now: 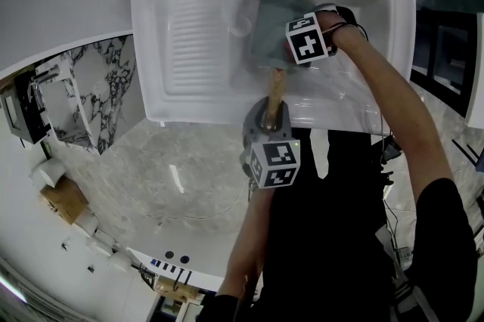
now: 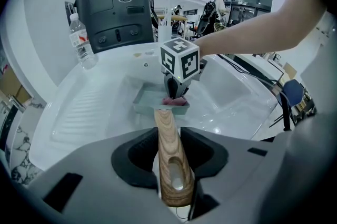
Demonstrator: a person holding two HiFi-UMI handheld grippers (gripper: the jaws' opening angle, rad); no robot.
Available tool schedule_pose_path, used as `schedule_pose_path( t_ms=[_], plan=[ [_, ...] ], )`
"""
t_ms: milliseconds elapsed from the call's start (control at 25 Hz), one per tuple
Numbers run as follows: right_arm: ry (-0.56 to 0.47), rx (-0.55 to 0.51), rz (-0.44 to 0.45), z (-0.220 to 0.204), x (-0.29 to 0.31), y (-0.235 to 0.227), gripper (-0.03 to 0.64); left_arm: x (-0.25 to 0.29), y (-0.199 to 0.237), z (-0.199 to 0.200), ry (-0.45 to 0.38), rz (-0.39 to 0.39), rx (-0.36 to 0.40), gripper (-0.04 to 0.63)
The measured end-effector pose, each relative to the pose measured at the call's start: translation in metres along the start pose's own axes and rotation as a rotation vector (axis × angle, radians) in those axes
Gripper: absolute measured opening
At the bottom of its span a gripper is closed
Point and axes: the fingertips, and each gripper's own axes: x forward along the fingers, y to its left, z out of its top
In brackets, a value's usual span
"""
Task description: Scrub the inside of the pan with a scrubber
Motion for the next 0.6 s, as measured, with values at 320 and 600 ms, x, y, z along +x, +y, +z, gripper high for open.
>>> schedule_pose_path(
  t_ms=[320,600],
  plan=[
    [0.097,0.11,-0.241,-0.036,0.007,-0.053,0.036,0.0,0.0,0.0,0.003,-0.001,0.0,0.15],
    [0.151,0.132,-0.408,-0.052,0.008,-0.079,0.035,-0.001,0.0,0.0,0.006,-0.006,0.002,0.15]
  ],
)
